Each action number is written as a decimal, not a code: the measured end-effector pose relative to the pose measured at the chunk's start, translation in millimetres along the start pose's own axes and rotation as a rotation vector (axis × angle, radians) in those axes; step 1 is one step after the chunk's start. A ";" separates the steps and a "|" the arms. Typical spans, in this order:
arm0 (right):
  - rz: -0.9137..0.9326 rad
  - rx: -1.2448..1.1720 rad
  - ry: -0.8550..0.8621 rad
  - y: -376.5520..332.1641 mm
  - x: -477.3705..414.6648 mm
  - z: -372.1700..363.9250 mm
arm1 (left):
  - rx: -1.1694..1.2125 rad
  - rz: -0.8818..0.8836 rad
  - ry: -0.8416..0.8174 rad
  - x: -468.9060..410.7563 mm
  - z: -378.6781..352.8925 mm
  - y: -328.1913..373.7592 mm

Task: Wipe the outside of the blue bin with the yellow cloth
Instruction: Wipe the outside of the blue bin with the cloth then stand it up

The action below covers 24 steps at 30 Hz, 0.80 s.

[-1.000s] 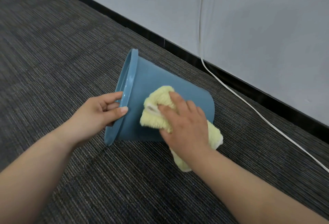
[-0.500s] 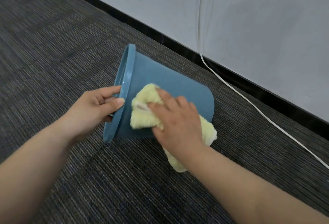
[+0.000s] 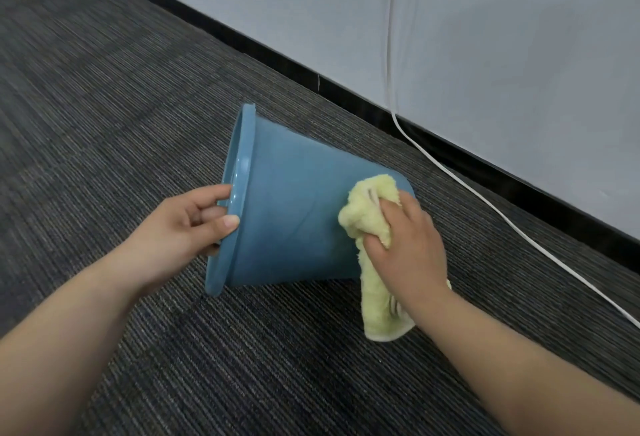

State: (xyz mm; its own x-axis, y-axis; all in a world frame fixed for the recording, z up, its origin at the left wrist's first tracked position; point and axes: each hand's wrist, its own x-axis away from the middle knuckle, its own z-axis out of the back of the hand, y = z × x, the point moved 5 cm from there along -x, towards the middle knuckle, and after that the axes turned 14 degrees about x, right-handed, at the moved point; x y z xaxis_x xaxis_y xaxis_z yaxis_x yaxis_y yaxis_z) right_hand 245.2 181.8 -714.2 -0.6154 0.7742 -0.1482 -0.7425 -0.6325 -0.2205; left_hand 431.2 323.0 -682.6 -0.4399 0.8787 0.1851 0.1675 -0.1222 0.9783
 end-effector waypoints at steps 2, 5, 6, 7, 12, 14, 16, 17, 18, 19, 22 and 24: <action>-0.013 0.016 0.001 4.1 6.5 -4.6 | -0.018 0.028 -0.012 -1.5 -1.5 -1.6; 0.058 0.029 0.002 -1.3 21.1 -9.9 | -0.041 0.066 -0.033 0.2 -3.6 2.2; 0.086 0.046 0.007 -3.7 24.9 -10.3 | -0.082 0.056 -0.018 0.4 -3.4 6.0; 0.116 0.067 0.015 -6.1 28.3 -10.2 | -0.130 0.028 0.013 -0.7 -2.3 9.2; 0.230 0.096 0.003 -18.0 40.5 -10.4 | -0.089 -0.030 0.248 -6.0 10.1 6.6; 0.268 0.069 0.011 -19.8 43.9 -8.0 | -0.029 -0.031 0.194 -4.8 6.9 5.2; 0.306 0.039 0.017 -19.6 47.3 -5.8 | -0.006 -0.058 0.156 -3.0 5.2 8.2; 0.317 0.034 0.020 -19.4 49.0 -4.8 | -0.003 -0.076 0.137 -2.9 4.7 9.4; 0.319 0.034 0.021 -19.8 50.2 -4.2 | -0.001 -0.087 0.119 -2.9 3.5 10.7; 0.316 0.036 0.022 -20.2 51.2 -3.8 | -0.004 -0.093 0.101 -3.2 2.5 11.3; 0.291 0.001 0.040 -19.2 51.8 -2.6 | -0.010 -0.067 0.063 -3.5 2.4 12.6; 0.222 -0.076 0.067 -17.0 47.3 3.4 | -0.019 -0.049 0.046 -3.1 3.7 13.4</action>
State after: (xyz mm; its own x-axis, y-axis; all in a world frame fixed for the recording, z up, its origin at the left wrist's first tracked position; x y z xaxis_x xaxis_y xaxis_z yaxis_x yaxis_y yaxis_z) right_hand 227.8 229.0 -714.2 -0.7403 0.6180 -0.2644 -0.5673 -0.7854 -0.2474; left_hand 438.1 320.4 -670.4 -0.4873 0.8619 0.1402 0.1282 -0.0882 0.9878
